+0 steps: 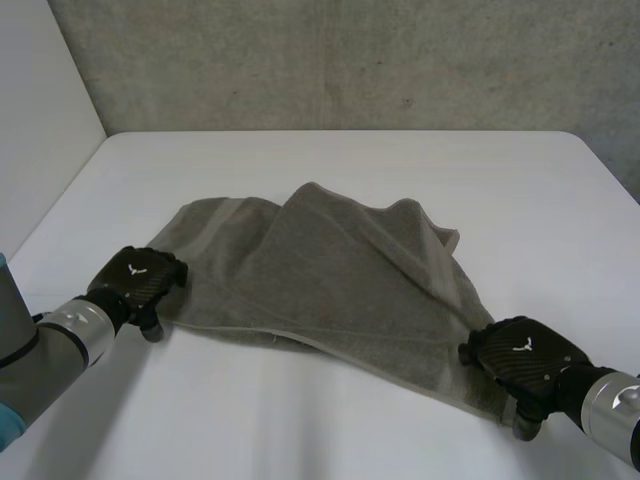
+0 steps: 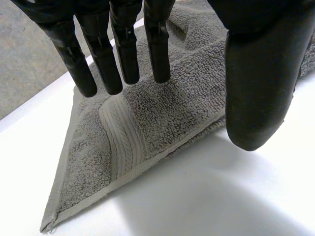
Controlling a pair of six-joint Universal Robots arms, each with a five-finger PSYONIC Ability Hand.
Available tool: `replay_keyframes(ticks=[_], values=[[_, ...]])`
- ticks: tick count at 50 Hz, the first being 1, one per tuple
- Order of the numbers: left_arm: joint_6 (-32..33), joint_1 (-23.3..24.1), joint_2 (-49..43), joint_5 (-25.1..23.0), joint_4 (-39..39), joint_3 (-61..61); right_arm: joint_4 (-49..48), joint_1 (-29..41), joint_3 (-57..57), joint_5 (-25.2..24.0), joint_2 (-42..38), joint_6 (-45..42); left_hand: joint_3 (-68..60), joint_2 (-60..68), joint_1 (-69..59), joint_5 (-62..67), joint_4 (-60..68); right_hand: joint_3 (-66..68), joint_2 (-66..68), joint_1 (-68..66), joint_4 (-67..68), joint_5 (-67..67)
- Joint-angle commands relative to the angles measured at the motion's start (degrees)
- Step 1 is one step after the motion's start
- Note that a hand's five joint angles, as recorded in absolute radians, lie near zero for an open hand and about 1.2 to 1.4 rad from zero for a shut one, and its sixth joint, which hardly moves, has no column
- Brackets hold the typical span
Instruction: Fold the towel.
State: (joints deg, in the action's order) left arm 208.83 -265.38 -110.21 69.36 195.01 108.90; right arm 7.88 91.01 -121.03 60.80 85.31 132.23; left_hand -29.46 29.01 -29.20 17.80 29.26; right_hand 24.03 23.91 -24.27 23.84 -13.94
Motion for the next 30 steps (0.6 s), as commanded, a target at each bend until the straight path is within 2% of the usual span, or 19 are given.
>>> replay_keyframes(ticks=[1,5,26,30], values=[[0.0,0.21,0.0,0.07,0.02,0.09,-0.49,-0.48,-0.61,-3.67,-1.37,0.04,1.25,-0.8,0.98,0.41,-1.04,2.87,3.0,-2.64,3.07,-2.96],[0.0,0.21,0.0,-0.02,0.11,0.09,-1.37,-0.66,-0.61,-5.07,-3.83,-0.13,1.25,-0.8,0.98,0.41,-1.04,5.05,5.17,-4.82,5.25,-5.14],[0.0,0.21,-0.18,-0.02,0.37,0.09,-6.12,-0.92,-0.61,-4.55,-7.09,-0.22,1.25,-0.8,0.98,0.41,-1.04,13.3,13.42,-13.07,13.5,-13.39],[0.0,0.3,-0.18,-0.02,0.46,0.09,-6.64,-1.8,-0.69,-4.55,-7.26,-0.22,1.25,-0.8,0.98,0.41,-1.04,19.33,19.45,-19.09,19.52,-19.42]])
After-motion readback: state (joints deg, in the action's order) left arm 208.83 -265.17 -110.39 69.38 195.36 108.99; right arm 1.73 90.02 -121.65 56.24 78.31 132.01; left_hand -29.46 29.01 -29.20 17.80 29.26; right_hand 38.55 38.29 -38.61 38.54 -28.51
